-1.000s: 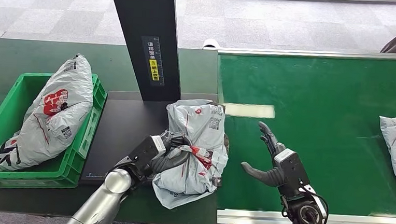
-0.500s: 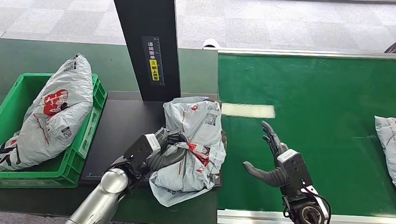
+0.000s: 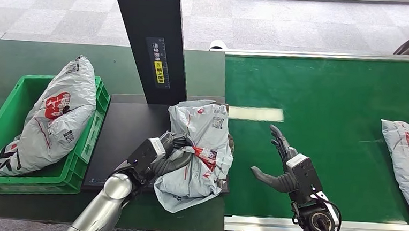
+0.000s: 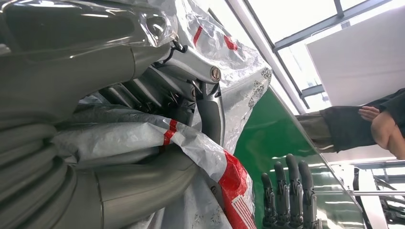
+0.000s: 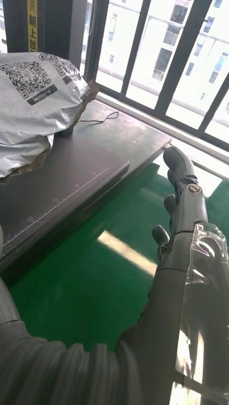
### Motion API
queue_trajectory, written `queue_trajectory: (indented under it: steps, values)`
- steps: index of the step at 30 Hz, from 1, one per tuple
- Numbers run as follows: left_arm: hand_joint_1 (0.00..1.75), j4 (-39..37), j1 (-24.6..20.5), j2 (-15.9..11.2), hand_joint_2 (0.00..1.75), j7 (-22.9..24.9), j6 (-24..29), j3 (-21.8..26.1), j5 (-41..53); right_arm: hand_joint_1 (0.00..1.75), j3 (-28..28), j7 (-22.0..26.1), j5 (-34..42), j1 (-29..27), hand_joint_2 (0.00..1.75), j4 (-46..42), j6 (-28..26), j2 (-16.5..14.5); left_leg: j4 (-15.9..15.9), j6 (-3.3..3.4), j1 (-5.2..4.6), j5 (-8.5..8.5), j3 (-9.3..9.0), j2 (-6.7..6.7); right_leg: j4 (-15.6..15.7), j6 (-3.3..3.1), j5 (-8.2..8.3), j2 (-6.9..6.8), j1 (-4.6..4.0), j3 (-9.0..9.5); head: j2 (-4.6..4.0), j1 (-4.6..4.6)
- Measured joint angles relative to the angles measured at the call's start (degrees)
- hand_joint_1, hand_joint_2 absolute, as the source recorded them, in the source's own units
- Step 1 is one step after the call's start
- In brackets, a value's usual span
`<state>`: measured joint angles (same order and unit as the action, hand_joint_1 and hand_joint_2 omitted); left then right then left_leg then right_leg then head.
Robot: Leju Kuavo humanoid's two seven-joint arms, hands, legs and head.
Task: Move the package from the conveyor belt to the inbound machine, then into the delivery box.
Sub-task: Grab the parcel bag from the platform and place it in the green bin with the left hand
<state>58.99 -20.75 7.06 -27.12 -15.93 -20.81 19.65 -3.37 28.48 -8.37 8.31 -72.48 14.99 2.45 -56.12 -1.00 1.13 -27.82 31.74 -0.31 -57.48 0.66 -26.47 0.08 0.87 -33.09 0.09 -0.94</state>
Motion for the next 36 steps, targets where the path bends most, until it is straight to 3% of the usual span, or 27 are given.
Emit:
queue_trajectory:
  steps: [17, 20, 22, 26, 36]
  values:
    - [1.75, 0.86, 0.51, -0.39, 1.75, -1.05, 1.82, 0.26, 0.03, 0.00, 0.06, 0.00, 1.37, -0.01, 1.75, 0.00, 0.74, 0.00, 0.02, 0.00, 0.00, 0.00, 0.04, 0.04, -0.01, 0.00, 0.00, 0.02, -0.01, 0.01, 0.00, 0.02]
    - [1.75, 10.31, 4.46, -3.31, 1.75, -4.70, 12.16, 3.39, -0.76, 0.00, 0.83, 0.02, 8.24, -0.44, 1.75, -0.10, 4.17, 0.02, 0.05, -0.05, 0.03, -0.05, 0.02, 0.44, -0.03, -0.02, 0.01, 0.36, -0.05, -0.10, 0.00, 0.00]
    - [1.75, 18.62, 7.24, -5.56, 1.75, -4.56, 15.20, 8.07, -1.44, 0.00, 1.62, 0.02, 10.86, -0.91, 1.75, -0.15, 5.46, 0.16, 0.07, -0.08, 0.06, -0.08, -0.01, 0.51, -0.03, -0.04, -0.02, 0.46, -0.07, -0.18, 0.00, -0.04]
    - [1.75, 28.49, 10.97, -6.74, 1.75, -4.80, 11.23, 14.21, 0.70, 0.00, 2.18, 0.02, 11.43, -0.84, 1.75, -0.15, 5.99, 0.32, 0.10, -0.10, 0.07, -0.07, 0.06, 0.30, -0.03, -0.08, -0.10, 0.21, -0.10, -0.16, 0.00, -0.01]
    - [1.75, 35.06, 13.75, -6.82, 1.75, -5.94, 11.52, 17.69, 1.54, 0.00, 2.21, 0.02, 11.41, -0.64, 1.75, -0.15, 6.01, 0.17, 0.09, -0.09, 0.03, -0.07, 0.04, 0.29, -0.03, -0.07, -0.09, 0.21, -0.04, -0.12, 0.00, -0.01]
